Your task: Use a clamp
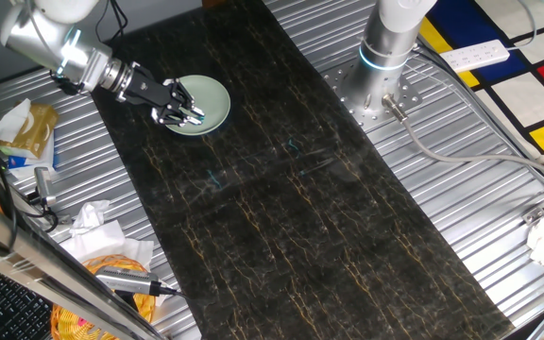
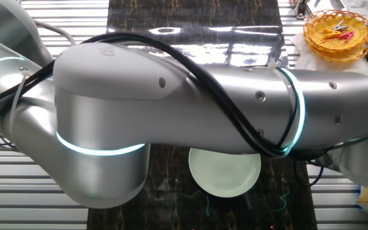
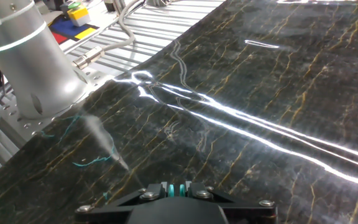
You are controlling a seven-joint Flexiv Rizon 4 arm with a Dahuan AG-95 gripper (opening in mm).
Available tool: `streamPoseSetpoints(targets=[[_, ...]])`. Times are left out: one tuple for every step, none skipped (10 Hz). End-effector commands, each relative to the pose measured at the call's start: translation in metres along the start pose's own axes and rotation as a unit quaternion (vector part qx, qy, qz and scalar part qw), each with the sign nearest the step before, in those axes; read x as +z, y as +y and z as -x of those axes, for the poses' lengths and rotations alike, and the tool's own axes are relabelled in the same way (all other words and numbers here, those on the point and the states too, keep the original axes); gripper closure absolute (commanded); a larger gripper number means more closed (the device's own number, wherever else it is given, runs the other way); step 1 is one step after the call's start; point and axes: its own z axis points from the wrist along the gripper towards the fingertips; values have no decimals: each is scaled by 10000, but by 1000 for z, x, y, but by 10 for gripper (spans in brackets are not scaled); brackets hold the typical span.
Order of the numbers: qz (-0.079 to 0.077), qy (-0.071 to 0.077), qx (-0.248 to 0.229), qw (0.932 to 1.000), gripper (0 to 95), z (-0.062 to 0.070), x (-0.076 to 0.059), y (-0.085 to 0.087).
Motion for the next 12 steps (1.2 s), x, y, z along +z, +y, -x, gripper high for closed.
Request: streamPoseSetpoints(targets=[[-16, -33, -2, 10000, 950, -1, 0, -1], [-18, -26, 6, 10000, 950, -1, 0, -1], [-39, -74, -24, 10000, 950, -1, 0, -1], [-54, -104, -50, 9999, 950, -1, 0, -1], [-60, -91, 2, 9999, 950, -1, 0, -1], [-58, -87, 23, 9999, 950, -1, 1, -3], [-59, -88, 21, 9999, 950, 0, 2, -5], [-61, -82, 34, 9999, 950, 0, 2, -6], [-62, -84, 32, 9999, 950, 1, 2, -6], [-61, -84, 17, 9999, 950, 1, 2, -6], [-62, -90, -30, 9999, 950, 1, 1, -6], [-60, -71, -9, 10000, 950, 1, 1, -6]])
